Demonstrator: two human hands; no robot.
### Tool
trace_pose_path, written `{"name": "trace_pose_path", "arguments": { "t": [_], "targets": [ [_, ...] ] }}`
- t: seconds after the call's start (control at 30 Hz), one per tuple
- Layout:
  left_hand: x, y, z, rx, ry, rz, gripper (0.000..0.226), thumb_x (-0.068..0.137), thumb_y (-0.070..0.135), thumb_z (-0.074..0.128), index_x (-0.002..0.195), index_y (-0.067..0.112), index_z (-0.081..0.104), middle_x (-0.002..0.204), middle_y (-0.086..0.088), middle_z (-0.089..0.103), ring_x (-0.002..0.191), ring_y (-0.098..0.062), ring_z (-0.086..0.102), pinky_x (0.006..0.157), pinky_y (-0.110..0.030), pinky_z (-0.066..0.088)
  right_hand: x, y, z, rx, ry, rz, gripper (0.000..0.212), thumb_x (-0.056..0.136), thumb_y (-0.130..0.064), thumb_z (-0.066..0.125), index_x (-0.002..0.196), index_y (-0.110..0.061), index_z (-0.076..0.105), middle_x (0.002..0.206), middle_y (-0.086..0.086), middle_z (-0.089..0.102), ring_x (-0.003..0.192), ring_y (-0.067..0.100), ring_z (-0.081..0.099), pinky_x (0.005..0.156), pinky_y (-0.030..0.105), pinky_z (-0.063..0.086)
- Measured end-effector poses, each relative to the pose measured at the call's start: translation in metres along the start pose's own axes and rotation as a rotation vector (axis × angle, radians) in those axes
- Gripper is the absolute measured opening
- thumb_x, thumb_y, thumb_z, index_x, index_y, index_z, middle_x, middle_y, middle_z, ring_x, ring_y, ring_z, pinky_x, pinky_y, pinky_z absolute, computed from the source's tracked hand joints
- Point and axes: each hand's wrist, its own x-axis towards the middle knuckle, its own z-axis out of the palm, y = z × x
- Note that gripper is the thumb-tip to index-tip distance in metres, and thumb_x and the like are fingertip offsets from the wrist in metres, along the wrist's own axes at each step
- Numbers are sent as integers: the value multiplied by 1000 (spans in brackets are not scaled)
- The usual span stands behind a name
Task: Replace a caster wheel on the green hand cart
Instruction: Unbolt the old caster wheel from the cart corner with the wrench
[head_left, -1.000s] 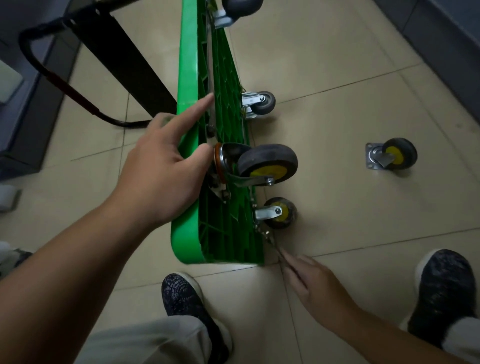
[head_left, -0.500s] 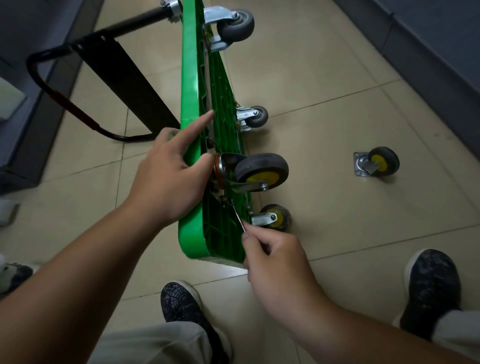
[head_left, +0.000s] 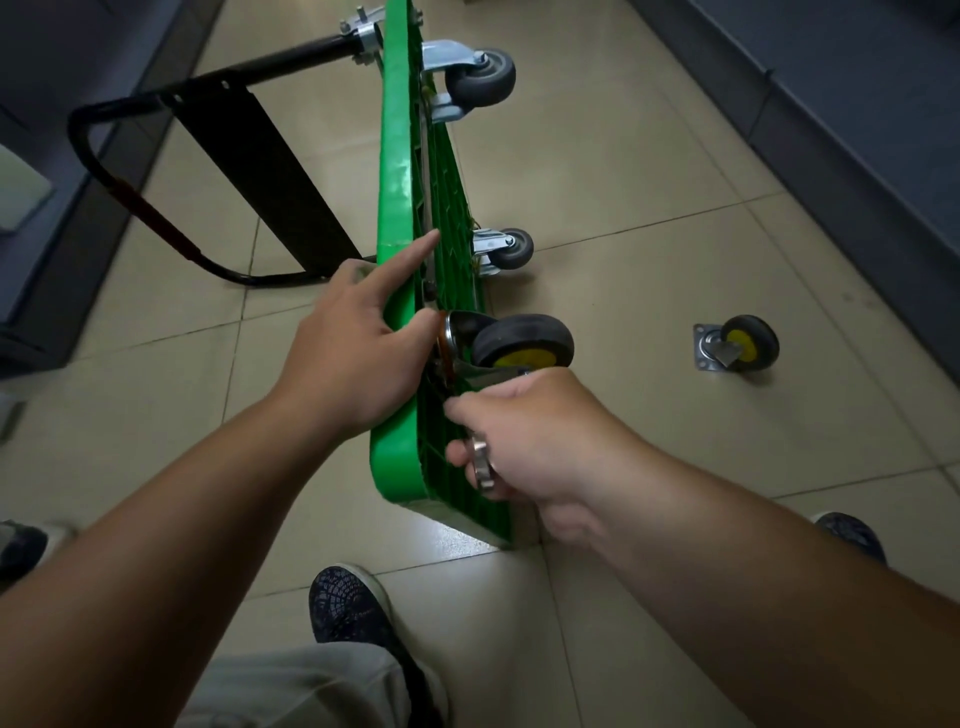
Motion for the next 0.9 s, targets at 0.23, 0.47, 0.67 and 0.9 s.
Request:
{"name": "trace_pose_path", "arguments": {
  "t": [0.23, 0.47, 0.67, 0.9],
  "targets": [
    [0, -4, 0, 5, 16, 15, 60, 101, 39, 54, 151, 64, 31, 122, 5, 47, 92, -3, 43, 72, -15, 31, -5, 40, 5, 51, 4, -218, 20, 98, -17, 65, 86, -14, 80, 58, -1, 68, 51, 7, 61, 51, 21, 50],
    [-3, -1, -4, -56, -15, -13, 65, 85, 52, 45, 147, 68, 33, 122, 9, 47, 95, 2, 51, 86, -34, 53, 20, 118, -1, -155, 46, -527, 46, 100, -14, 62, 140, -38, 60, 89, -1, 73, 76, 10, 67, 72, 32, 56],
    [0, -10, 0, -52, 0, 17, 64, 85, 49, 47, 143, 72, 33, 119, 13, 48, 96, 4, 50, 75, -23, 44, 63, 142, -7, -241, 112, -842, 47, 96, -6, 65, 142, -12, 57, 88, 13, 66, 80, 26, 66, 75, 38, 56],
    [1, -9, 0, -53, 8, 17, 64, 85, 48, 48, 143, 71, 35, 119, 10, 48, 97, 3, 50, 76, -21, 42, 78, 137, -19, -400, 112, -989, 47, 95, -4, 65, 141, -2, 57, 101, 7, 69, 93, 11, 64, 92, 17, 48]
  ]
}}
